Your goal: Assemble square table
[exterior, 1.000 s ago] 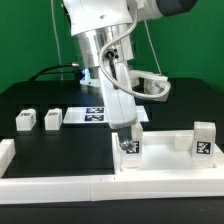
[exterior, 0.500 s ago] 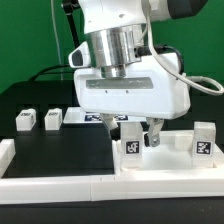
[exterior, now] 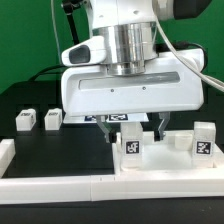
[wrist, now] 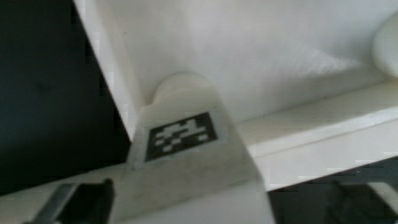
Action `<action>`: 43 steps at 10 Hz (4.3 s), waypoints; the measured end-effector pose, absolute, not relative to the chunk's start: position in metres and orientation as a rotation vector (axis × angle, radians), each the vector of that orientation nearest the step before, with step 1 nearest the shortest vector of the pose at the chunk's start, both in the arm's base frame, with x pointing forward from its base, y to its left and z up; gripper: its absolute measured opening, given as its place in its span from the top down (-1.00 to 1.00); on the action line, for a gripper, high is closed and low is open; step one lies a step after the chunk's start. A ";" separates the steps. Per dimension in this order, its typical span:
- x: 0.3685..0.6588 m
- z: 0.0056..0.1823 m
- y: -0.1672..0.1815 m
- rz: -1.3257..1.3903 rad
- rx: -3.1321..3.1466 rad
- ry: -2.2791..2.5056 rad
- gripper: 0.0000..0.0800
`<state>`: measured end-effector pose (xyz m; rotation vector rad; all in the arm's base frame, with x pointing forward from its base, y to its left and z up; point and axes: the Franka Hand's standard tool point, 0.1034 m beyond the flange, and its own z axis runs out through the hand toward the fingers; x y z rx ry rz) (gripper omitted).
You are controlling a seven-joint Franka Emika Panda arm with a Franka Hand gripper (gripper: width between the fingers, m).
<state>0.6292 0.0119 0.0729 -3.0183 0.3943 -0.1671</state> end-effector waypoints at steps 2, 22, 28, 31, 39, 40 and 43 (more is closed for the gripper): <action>0.629 0.073 0.011 -0.166 -3.014 0.426 0.13; 0.627 0.071 0.006 -0.113 -3.000 0.378 -0.62; 0.629 0.072 0.001 -0.119 -2.994 0.402 0.28; 0.629 0.072 -0.001 -0.089 -2.903 0.812 0.28; 0.625 0.070 0.001 0.085 -1.859 2.341 0.27; 0.625 0.069 0.001 0.080 -1.915 2.294 0.12; 0.625 0.069 0.012 0.017 -2.395 1.826 -0.53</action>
Offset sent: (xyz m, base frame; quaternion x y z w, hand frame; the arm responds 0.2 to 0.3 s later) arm 0.0000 0.0000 0.0000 0.0000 0.0000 0.1938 0.9810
